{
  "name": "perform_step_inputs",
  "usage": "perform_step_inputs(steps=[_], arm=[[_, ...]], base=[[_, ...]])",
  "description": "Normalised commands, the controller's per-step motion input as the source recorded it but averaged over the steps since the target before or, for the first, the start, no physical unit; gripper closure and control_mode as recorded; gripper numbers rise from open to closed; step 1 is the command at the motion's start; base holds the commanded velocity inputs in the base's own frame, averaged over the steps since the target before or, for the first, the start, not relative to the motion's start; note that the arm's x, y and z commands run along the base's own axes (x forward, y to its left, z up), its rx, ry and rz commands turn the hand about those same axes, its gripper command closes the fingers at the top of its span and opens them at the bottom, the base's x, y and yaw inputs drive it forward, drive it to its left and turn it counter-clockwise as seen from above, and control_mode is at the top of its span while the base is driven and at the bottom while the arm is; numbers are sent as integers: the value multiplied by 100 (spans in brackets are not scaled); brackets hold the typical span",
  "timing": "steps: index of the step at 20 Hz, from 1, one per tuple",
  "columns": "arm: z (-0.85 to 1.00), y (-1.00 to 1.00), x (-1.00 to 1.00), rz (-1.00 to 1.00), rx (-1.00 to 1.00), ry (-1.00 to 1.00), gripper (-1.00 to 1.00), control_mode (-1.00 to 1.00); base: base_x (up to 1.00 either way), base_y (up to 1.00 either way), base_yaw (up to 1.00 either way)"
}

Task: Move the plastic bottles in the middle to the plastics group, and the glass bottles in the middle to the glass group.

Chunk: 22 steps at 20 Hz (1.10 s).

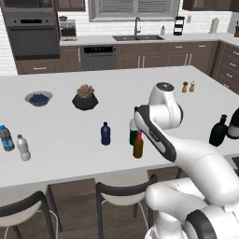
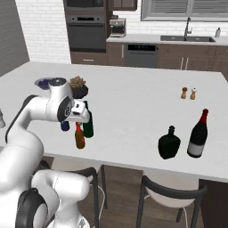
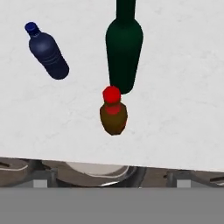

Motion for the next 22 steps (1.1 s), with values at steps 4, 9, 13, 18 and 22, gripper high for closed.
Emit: perform_step_inputs(steps=[4, 9, 13, 18, 22], arm=[[-13, -2, 41, -17, 0, -4, -100, -100], [-29, -11, 36, -20, 0, 0, -100, -100], [-15, 0, 0, -2, 0, 0, -100, -100], [-38, 0, 0, 0, 0, 0, -100, -100], [-35, 0, 7, 0, 0, 0, -100, -100]], base=[[0, 0, 0], [0, 0, 0], [0, 0, 0], [0, 0, 0], [0, 0, 0]])
